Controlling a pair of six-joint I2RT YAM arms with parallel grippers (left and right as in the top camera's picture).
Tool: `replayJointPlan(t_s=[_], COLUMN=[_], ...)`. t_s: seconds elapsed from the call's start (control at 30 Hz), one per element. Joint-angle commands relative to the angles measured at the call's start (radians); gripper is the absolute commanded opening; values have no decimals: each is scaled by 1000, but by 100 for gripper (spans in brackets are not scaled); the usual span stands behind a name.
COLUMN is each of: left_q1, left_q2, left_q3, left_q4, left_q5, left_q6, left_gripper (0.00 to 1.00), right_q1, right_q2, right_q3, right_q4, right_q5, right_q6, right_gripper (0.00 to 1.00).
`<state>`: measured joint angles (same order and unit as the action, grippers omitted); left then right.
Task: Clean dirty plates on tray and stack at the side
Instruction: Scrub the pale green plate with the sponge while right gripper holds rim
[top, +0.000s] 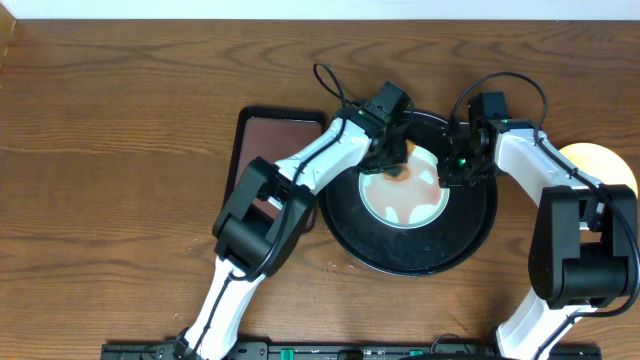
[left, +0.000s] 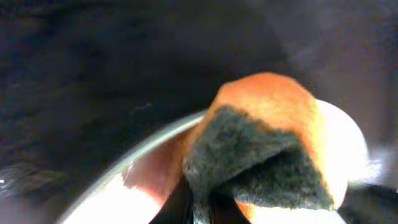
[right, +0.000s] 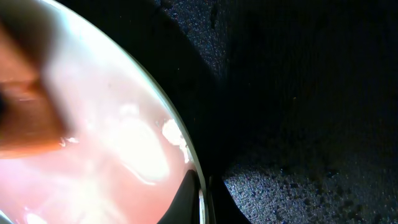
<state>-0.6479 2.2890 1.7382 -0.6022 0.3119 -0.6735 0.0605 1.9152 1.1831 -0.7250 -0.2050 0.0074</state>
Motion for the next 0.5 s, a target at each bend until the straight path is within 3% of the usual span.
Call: replayJointPlan(t_s=[0.0, 0.13, 0.23, 0.33, 0.47], left_q1=[39, 37, 29, 16, 5], left_q2=[32, 21, 16, 16, 16], left_q3=[-37, -37, -37, -38, -38], left_q4=[-132, -228, -273, -299, -268], left_q5=[-317, -453, -441, -294, -32], left_q6=[121, 166, 168, 155, 44], left_gripper=[7, 7, 7, 8, 7], right_q1=[0, 0, 0, 0, -1], right_q2=[22, 22, 22, 22, 22], right_q3=[-27, -27, -27, -27, -27], right_q4=[-6, -7, -7, -7, -7], right_q5=[59, 59, 59, 59, 59], right_q6=[14, 14, 15, 23, 22], right_gripper=[1, 1, 1, 1, 1])
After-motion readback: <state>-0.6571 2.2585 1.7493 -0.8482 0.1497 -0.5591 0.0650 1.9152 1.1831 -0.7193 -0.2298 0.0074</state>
